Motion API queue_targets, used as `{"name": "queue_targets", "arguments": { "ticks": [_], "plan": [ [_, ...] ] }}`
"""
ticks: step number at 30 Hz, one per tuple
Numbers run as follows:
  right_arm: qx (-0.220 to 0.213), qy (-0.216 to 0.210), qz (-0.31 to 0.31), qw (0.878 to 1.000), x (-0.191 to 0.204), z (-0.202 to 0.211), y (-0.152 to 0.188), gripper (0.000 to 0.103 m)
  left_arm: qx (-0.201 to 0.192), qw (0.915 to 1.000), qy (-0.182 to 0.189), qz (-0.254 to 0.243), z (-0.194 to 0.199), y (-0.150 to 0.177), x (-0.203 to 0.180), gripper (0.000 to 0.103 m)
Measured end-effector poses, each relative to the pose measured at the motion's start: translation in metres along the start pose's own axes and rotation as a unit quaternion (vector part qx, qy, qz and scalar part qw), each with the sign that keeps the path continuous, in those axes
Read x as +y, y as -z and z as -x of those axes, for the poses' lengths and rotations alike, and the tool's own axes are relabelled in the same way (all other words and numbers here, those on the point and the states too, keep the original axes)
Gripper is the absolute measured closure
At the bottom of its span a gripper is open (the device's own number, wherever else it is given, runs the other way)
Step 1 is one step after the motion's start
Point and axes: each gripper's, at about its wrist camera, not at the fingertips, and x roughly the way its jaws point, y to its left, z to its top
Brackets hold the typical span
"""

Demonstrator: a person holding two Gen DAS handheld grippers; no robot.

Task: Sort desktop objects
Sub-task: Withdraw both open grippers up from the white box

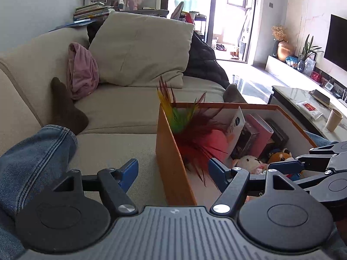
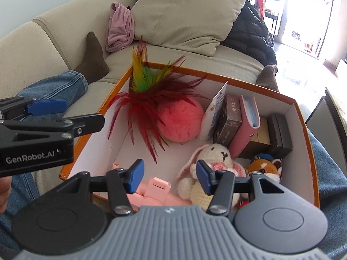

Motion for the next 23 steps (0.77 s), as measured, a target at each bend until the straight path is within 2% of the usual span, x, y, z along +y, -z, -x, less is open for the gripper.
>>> {"name": "queue_targets", "arguments": {
  "ticks": [6, 23],
  "plan": [
    [0.001, -0.002, -0.003, 1.0, -0.0024, -0.0005, 0.0011, 0.047, 0.008, 0.9996, 0.014, 0.023, -0.0014, -0.003, 0.0016, 0.018],
    [-0.005, 0.001, -0.012, 1.0, -0.0073, 0.0036, 0.0049, 0.047, 0.017, 0.9996, 0.002, 0.02, -0.003, -0.0053, -0.0007, 0.018]
  ]
}}
